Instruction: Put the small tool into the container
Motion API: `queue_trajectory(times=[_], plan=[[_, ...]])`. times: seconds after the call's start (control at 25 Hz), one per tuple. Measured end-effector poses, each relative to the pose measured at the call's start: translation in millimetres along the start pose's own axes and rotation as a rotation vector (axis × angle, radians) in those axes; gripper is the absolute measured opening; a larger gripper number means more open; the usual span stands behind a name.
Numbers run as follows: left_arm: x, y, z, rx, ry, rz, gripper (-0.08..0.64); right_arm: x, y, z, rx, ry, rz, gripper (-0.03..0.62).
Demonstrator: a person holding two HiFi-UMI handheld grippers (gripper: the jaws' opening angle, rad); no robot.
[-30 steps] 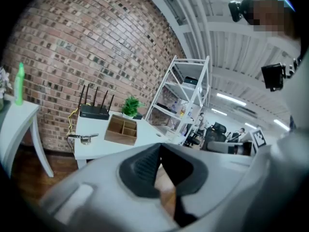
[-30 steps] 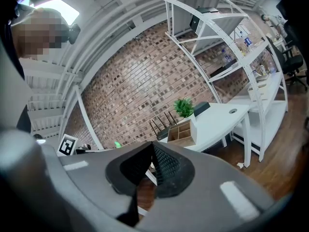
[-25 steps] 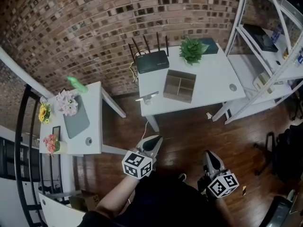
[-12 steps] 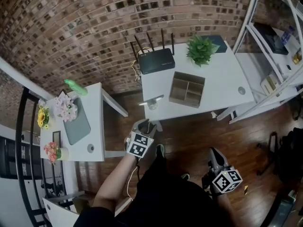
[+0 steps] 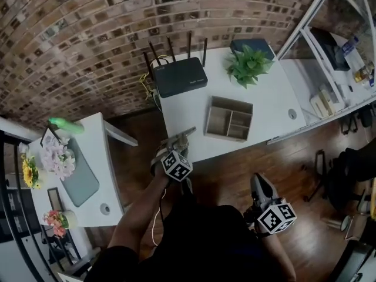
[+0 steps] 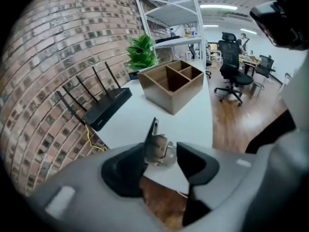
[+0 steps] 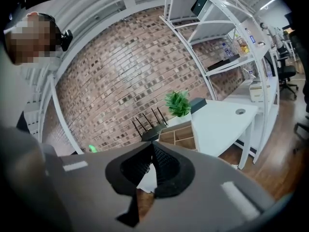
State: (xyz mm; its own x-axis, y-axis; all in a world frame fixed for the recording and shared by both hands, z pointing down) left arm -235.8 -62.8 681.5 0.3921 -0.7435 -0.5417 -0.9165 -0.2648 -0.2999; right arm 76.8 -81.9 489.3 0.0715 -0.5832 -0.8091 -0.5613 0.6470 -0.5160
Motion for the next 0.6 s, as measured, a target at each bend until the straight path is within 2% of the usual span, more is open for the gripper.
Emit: queue_trajectory(times=[0.2, 0.32, 0.4, 0.48, 0.52, 0.6], plan=[[-7, 4, -16, -0.009, 0.05, -0.087, 0.154, 4, -1, -18, -0.031, 0.006, -0.009, 0.009], [-6, 5, -18, 0.006, 0.053, -0.121, 0.114, 6, -7, -30, -0.003, 0.012, -0.013, 0.009], [-3, 9, -16, 0.043, 0.047, -0.127, 0.094, 11, -13, -36, 0.02, 0.011, -0.015, 0.009], [0, 15, -10, 0.069, 0.033, -0.088, 0.056, 18, -20, -38, 0.041, 0.001, -0.014, 0.009], [2, 18, -6, 0.066, 0.029, -0.045, 0.043, 21, -25, -39, 0.053, -0.006, -0.013, 0.009], [2, 24, -1, 0.039, 0.028, 0.093, 0.026, 26, -33, -41, 0.071, -0.009, -0.022, 0.009]])
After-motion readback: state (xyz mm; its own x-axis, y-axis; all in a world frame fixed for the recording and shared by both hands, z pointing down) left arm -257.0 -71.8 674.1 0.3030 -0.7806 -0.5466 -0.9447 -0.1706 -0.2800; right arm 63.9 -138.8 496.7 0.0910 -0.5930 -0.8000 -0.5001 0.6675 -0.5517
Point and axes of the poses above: the fingertips, and each gripper's own axes: z backward along the fingers, y to its left, x out of its top, the point moved 7 cm from there along z, backward along the fingers, and after that the axes turned 5 degrees about x, right-handed, at the moved point
